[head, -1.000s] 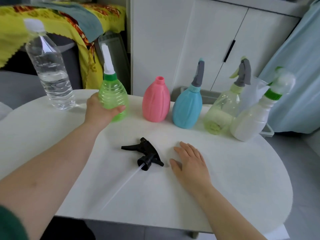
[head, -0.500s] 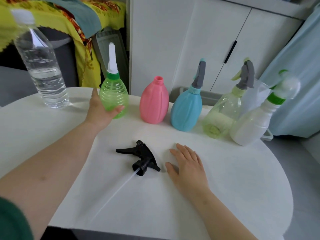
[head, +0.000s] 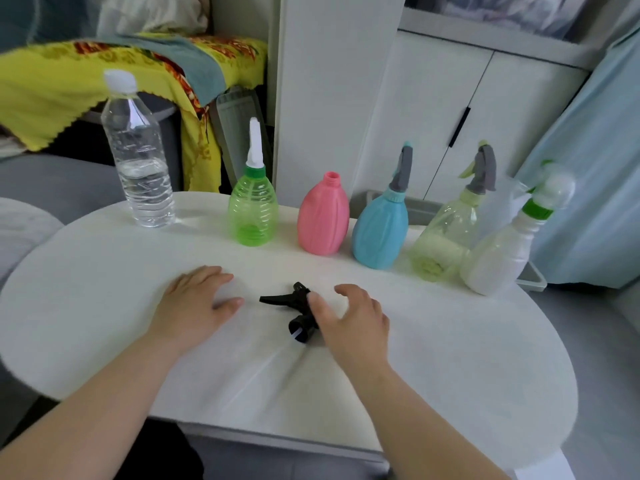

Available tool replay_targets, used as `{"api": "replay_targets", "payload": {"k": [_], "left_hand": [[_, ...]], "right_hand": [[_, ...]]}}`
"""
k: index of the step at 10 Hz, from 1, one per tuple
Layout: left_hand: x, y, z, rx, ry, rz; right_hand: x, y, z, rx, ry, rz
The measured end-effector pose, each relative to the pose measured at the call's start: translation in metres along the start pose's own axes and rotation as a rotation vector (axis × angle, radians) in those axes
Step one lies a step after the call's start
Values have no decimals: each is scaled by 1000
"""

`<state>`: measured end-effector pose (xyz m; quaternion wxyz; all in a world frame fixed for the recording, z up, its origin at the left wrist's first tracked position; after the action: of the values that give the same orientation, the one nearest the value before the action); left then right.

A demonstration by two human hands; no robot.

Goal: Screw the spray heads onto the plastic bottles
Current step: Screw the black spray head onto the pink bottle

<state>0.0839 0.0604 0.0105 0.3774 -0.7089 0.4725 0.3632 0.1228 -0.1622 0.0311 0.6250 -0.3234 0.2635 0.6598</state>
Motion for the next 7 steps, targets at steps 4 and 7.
{"api": "replay_targets", "payload": {"k": [4, 7], "left_hand": [[-2, 12, -2, 27, 53, -29], [-3, 12, -2, 18, 43, -28]], "right_hand": [[6, -3, -5, 53, 201, 209], [-16, -11, -19, 188, 311, 132]]}}
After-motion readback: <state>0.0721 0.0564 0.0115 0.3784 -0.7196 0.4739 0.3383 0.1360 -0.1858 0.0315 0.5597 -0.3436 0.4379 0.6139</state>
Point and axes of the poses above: each hand's wrist, its own y-axis away from the middle knuckle, its own x-axis out of the palm, z = x × y, the point moved 7 cm from there along -y, towards the middle knuckle, and after that the axes turned 3 degrees about x, right-handed, at the moved point
